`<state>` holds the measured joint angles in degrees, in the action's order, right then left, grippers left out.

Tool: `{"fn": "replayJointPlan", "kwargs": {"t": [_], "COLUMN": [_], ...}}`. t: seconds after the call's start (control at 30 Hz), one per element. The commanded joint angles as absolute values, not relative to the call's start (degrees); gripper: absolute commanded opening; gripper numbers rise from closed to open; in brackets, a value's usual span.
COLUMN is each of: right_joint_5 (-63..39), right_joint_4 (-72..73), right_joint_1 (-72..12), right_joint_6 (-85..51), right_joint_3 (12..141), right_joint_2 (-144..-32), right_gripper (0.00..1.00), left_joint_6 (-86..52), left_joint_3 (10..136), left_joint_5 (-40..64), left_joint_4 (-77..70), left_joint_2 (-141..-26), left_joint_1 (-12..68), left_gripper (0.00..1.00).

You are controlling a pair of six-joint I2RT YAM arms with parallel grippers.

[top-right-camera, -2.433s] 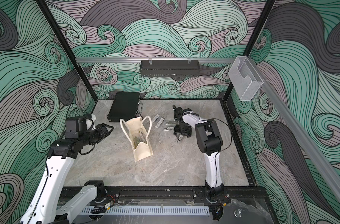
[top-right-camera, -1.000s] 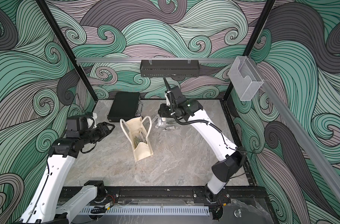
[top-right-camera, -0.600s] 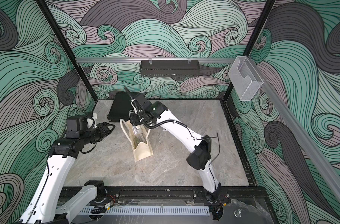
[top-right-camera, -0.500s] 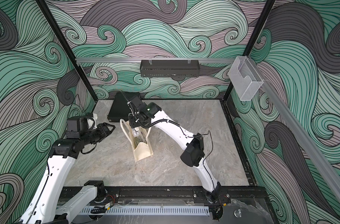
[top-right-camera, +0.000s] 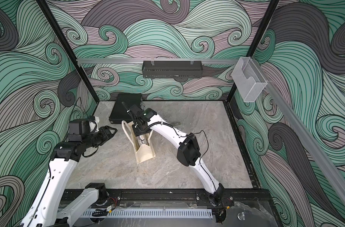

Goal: Put the compass set into the canvas bag
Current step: Place the compass set in the canvas bag.

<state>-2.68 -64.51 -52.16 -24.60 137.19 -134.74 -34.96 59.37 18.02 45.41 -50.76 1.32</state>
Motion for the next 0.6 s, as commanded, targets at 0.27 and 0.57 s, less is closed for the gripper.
{"fn": "replayJointPlan", "kwargs": {"t": [0.27,0.57], "right_joint_5": [-1.93,-0.93], "right_joint_4": [-67.95,-67.89], "right_joint_1": [-52.73,-53.61], "right_joint_6": [-27.46,-25.90], "right_joint_3": [138.80,140.00], "right_joint_2": [-137.92,-128.84], "right_gripper": [0.56,0.72], "left_joint_6": [-34.80,-34.45], "left_joint_3": [59.40,60.37], "left_joint_5": [17.76,17.58], "left_joint_4": [45.08,45.61], "left_joint_2": [-50.41,-50.84], "left_joint_1": [1.67,1.67], "left_gripper": [0.57,0.57]}}
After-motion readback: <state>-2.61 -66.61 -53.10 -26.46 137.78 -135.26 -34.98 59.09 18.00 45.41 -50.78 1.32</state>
